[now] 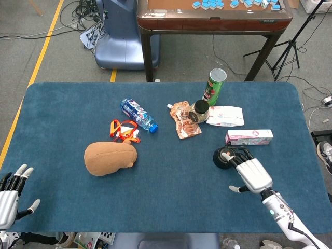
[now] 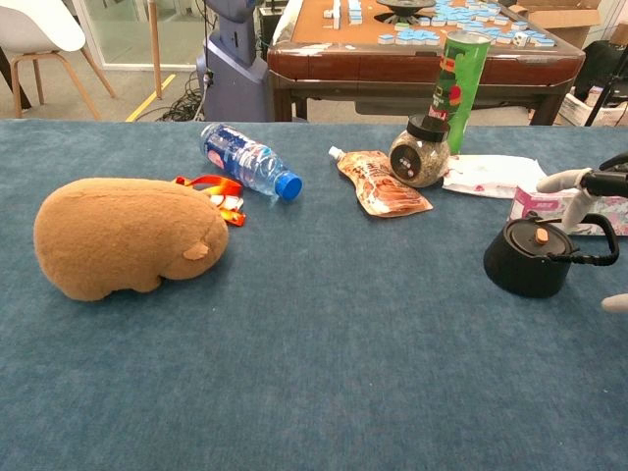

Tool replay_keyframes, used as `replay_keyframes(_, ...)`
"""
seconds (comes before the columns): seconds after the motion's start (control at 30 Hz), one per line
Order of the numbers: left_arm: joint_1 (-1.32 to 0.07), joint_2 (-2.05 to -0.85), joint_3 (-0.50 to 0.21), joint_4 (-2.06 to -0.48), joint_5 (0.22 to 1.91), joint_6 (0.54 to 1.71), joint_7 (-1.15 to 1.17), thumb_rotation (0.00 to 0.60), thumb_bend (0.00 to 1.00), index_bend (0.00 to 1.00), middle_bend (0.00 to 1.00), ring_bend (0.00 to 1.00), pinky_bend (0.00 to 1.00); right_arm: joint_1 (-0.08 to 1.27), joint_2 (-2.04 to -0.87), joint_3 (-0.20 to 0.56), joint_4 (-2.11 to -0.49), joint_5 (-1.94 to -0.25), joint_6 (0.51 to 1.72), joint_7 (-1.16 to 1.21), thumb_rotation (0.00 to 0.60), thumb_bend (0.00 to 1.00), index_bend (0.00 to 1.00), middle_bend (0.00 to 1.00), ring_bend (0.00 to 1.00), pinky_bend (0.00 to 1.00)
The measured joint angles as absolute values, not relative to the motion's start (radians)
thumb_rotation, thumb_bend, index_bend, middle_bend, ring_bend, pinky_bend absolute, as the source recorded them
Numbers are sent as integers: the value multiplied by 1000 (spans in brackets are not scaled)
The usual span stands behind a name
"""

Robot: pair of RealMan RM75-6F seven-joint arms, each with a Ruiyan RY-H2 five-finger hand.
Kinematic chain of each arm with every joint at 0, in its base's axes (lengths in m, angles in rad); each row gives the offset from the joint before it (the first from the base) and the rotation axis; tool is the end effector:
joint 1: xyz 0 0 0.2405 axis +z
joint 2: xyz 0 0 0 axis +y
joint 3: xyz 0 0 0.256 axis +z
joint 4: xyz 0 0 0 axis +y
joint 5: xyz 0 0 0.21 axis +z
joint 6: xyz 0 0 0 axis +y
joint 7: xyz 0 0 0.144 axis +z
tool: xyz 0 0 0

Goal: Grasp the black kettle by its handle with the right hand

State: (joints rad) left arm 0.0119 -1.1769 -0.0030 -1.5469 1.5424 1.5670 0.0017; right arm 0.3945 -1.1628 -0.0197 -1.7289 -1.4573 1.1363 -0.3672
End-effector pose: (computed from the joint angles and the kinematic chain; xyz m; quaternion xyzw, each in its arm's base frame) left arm -0.3271 0.1407 0.1484 -0.5825 -0.3941 -0.3756 0.6036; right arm -0.2450 -0.2368 0.0812 0.7755 -0.3130 0.2849 0.4685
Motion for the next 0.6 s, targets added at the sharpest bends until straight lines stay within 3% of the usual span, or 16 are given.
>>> replay_keyframes(0.2,14,-1174,-2,-1546,1539,1567,-1,600,203,114,51,144,46,442,-1182,27,-1743,-1312,1057,-478,503,0,3,150,66,34)
replay_keyframes(0.6,10,-1180,-2,-1539,1532,1553,-3,600,203,115,51,145,46,557,-1273,95,-1685,-1084,950,-615,504,0,0,123,49,28)
